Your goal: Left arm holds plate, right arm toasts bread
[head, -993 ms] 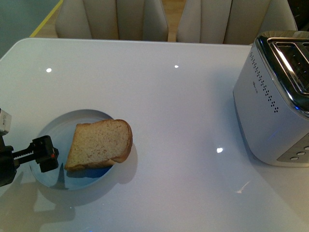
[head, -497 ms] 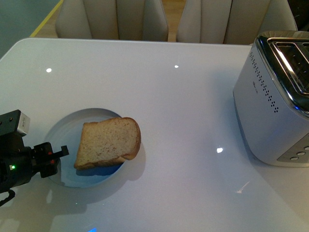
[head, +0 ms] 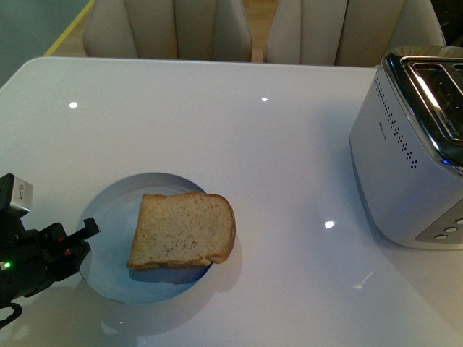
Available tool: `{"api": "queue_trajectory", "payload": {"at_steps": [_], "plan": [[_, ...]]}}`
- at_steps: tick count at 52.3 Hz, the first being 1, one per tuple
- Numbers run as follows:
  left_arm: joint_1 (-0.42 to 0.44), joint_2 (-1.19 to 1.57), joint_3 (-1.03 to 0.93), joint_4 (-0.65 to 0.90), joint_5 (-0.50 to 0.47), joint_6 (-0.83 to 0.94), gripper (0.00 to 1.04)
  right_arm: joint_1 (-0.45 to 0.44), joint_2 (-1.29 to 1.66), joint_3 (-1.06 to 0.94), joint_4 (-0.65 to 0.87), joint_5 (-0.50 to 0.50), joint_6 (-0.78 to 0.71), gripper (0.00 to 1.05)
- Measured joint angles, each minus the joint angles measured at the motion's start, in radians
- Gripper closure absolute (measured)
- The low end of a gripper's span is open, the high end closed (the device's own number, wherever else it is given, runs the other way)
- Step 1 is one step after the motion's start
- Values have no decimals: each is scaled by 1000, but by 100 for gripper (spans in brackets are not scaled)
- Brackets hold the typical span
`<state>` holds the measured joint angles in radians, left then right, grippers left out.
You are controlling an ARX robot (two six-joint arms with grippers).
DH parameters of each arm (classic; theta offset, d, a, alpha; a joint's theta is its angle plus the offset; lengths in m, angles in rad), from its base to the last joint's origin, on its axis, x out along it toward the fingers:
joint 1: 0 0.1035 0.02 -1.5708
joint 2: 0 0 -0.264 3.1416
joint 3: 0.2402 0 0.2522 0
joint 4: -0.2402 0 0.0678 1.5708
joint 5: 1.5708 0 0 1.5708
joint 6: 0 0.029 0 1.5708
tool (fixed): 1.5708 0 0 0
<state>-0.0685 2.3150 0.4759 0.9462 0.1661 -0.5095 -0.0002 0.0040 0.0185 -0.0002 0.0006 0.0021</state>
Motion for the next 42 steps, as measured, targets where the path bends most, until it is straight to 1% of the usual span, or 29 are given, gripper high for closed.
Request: {"api": "queue_trajectory", "payload": {"at_steps": [4,15,22,27,32,39,42], "plan": [[-10,-40,-40,26,7,-27,102,0,0,0,0,0,0,9],[-27,-152,-119,35,6,-89,102,0,0,0,0,0,0,9],[-43,-247,-152,-15,-9,-135,102,0,0,0,0,0,0,9],[-73,-373,-161,-136,-39,-165,102,0,0,0,0,0,0,9],[-108,-526,-150,-307,-84,-173,102,0,0,0,0,0,0,9],[-150,-724,-80,-550,-117,-200,102,0,0,0,0,0,0,9],[-167,-779,-47,-623,-130,-215,102,0,0,0,0,0,0,9]]}}
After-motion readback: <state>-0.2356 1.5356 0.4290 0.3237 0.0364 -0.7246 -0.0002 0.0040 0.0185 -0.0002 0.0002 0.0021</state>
